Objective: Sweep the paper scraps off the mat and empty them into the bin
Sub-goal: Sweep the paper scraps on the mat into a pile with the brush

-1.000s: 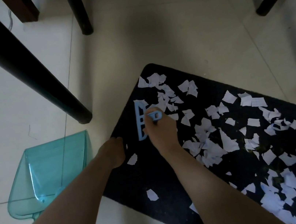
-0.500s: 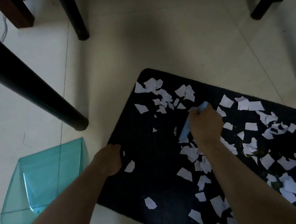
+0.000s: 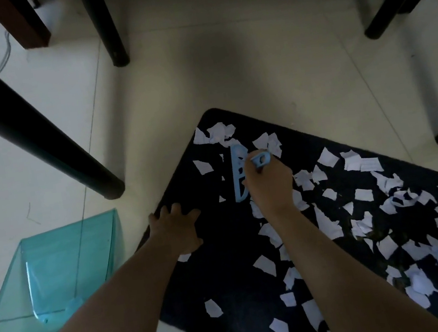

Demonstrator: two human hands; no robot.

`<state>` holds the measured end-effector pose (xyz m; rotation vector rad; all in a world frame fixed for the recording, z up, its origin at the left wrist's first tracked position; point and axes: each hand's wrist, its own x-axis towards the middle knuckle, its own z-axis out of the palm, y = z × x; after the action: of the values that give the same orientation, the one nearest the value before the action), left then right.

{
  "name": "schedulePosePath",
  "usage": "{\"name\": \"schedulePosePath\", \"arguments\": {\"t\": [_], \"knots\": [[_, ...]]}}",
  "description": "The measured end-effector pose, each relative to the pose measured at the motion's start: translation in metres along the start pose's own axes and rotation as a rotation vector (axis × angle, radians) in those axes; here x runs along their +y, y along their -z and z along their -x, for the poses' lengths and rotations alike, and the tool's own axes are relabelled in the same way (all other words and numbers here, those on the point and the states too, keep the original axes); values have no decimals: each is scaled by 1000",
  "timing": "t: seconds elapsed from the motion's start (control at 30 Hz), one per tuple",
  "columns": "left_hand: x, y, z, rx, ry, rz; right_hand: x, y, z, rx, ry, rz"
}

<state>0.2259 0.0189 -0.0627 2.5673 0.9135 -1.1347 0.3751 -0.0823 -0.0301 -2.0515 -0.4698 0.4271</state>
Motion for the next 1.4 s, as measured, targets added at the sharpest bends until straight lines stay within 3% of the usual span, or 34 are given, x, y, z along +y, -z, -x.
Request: {"name": "schedulePosePath", "arguments": {"t": [0.1,0.23,0.33,0.43,0.57,0.7,0.87,1.03,1.17,1.3,1.4], "knots": [[-1,5,-3,-19,-3,11,-4,-2,0,-21,-2,-75],[-1,11,-4,-74,-18,60,-21,-31,-13,-78,-194,-274],[-2,12,-5,-105,-22,99,-28,-60,-25,-163,-211,-126],[-4,12,-5,-107,-39,113,-19,-57,-36,-64,-182,15],[-6,16,-5,-125,-58,91,5,-2,-38,155,-232,184],[-8,17,-6,-139,-72,87,3,52,-38,245,-223,329],[-10,20,-10,-164,-81,84,-40,44,-64,95,-124,205],[-12,20,-13,-179,-105,87,-52,7,-98,-144,292,385],[-13,22,-13,-187,-132,72,-35,-12,-123,-271,508,430],[-14,26,-13,-189,-149,78,-24,-28,-137,-294,470,442],[-14,28,-13,-201,-153,79,-25,-40,-134,-419,440,490]]}}
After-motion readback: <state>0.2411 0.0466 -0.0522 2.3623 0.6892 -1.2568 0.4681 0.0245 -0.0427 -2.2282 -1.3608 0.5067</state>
